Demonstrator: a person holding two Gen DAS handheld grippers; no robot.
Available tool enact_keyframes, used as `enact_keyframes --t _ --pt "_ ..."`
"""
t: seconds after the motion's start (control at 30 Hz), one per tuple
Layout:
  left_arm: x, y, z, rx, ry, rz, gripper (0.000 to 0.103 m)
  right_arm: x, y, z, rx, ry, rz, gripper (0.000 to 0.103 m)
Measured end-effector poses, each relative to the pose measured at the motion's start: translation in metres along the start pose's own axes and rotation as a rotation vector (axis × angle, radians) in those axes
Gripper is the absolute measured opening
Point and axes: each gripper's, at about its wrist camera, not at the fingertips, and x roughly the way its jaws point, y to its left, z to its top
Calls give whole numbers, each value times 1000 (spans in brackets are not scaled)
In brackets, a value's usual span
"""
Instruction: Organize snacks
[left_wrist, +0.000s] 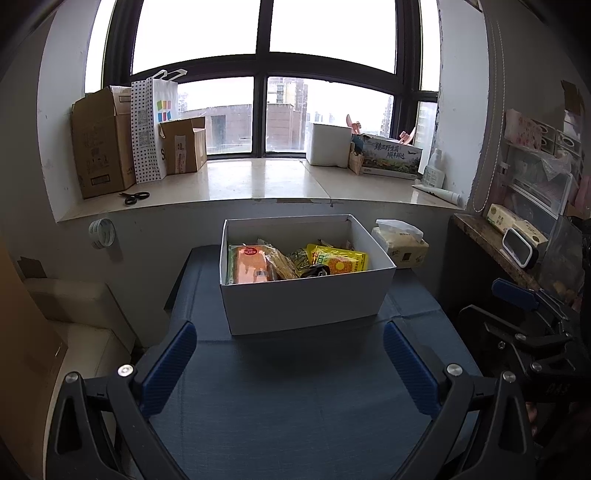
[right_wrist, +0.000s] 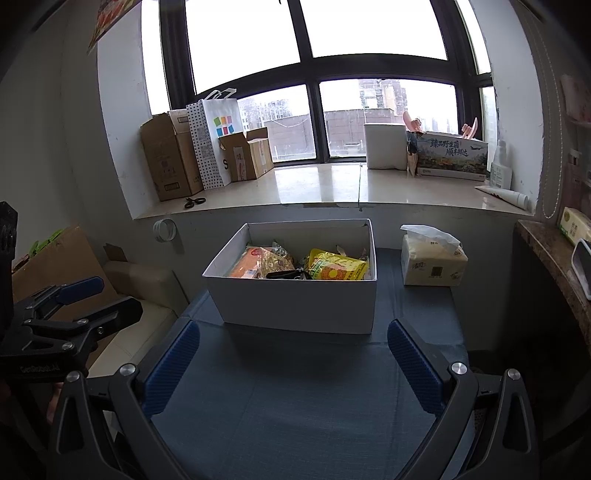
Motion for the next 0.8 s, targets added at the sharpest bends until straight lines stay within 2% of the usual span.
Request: enact_keyframes --t 0.3,0.8 --pt "0 1 -1 -6 -1 1 103 -1 -1 1 6 -4 21 103" --pt "-1 0 -1 3 5 -4 103 -3 0 1 -1 -6 6 103"
